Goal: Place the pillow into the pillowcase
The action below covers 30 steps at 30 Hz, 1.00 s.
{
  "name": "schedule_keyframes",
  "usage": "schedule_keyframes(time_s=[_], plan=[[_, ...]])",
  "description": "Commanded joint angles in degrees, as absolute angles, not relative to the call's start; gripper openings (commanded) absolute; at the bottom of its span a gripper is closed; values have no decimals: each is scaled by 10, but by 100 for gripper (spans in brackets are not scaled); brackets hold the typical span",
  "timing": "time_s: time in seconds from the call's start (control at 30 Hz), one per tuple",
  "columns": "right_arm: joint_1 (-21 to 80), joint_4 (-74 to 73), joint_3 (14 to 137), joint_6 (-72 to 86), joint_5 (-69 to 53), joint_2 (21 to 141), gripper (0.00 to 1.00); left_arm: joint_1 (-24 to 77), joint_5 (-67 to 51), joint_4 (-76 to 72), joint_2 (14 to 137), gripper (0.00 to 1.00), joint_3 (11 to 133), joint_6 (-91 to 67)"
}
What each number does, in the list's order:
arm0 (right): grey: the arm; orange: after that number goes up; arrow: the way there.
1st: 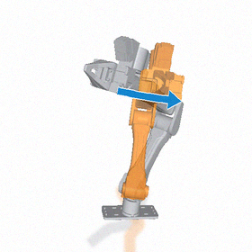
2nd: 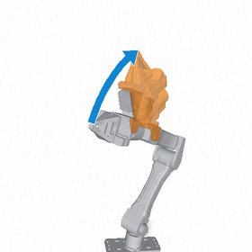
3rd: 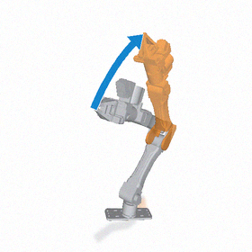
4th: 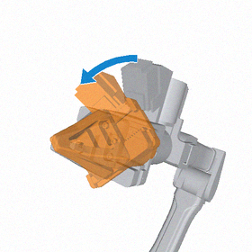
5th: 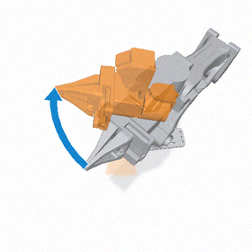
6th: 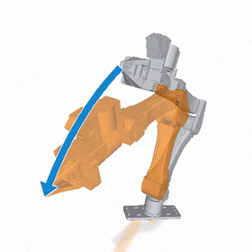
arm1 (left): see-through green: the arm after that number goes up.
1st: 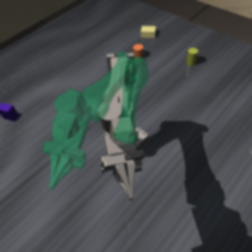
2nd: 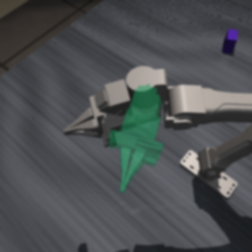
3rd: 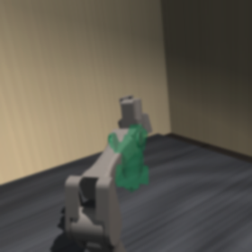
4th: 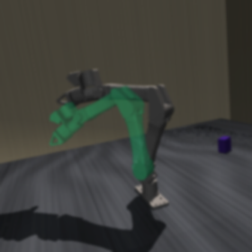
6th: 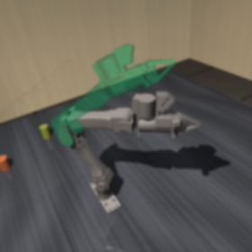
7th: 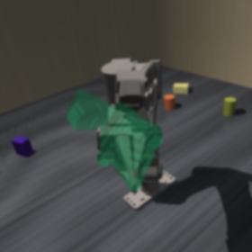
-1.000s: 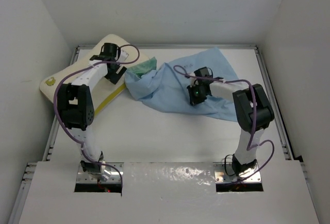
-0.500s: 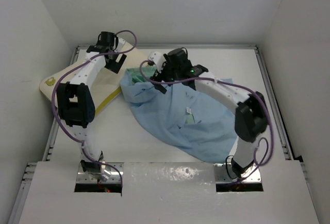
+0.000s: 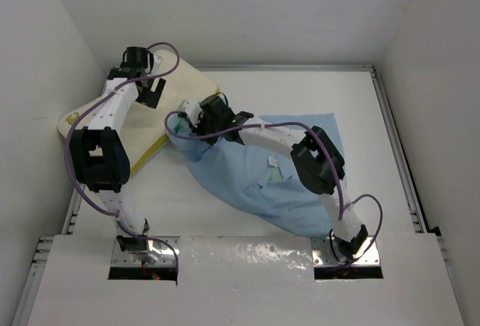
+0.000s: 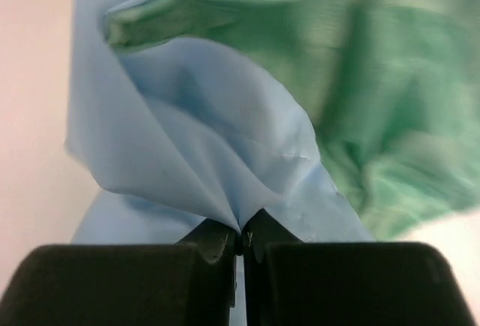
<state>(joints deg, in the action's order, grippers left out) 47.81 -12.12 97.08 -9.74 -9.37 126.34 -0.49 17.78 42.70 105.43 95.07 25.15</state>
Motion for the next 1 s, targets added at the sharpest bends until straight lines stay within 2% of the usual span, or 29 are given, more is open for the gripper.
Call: schedule_keyframes(time_s=[0.0,0.03,0.13,0.17,0.2,0.27,0.3,0.33,0.37,0.4,0.5,0.57,0.6,0.7,0.73,0.77,0.8,0.83,0.87,0.9,0.93,0.97], plan=[[418,-59,994,-5,4,1182,0,-18,195,418,1026,98,956,249],[393,-38,971,90,48,1161,0,-17,195,411,1022,99,954,250],[261,-55,934,236,167,1086,0,-17,191,407,1022,99,954,251],[207,-77,918,296,298,1074,0,-17,188,406,1023,99,958,250],[184,-118,916,310,354,1064,0,-17,184,407,1027,99,960,247],[116,-154,921,296,373,1073,0,-17,171,412,1031,98,968,241],[95,-223,935,295,352,1103,7,-17,168,415,1036,99,970,239],[74,-267,988,283,317,1125,30,-17,165,417,1038,98,973,237],[43,-317,1026,273,253,1149,82,-17,163,420,1040,99,979,236],[34,-422,1107,253,245,1201,98,-17,163,424,1045,98,981,235],[40,-507,1161,216,309,1223,99,-17,159,434,1047,98,987,235],[78,-450,1062,156,336,1148,99,-17,156,440,1046,98,985,235],[118,-348,950,83,351,1071,99,-16,156,442,1046,98,984,234],[186,-186,798,-33,311,969,96,-16,154,445,1046,99,982,229],[220,-177,738,-59,240,944,83,-16,151,446,1047,98,981,228],[233,-176,719,-55,196,913,63,-16,148,449,1047,98,981,226],[242,-190,709,-39,162,904,38,-16,147,450,1046,98,982,224],[256,-202,699,5,123,900,9,-16,146,453,1047,98,983,224],[262,-220,698,36,113,900,8,-16,145,457,1045,98,983,224],[264,-252,696,59,107,902,15,-16,146,458,1043,98,983,223],[266,-265,689,98,102,904,43,-16,147,458,1042,98,981,224],[268,-273,679,112,101,905,50,-16,146,459,1040,98,980,225]])
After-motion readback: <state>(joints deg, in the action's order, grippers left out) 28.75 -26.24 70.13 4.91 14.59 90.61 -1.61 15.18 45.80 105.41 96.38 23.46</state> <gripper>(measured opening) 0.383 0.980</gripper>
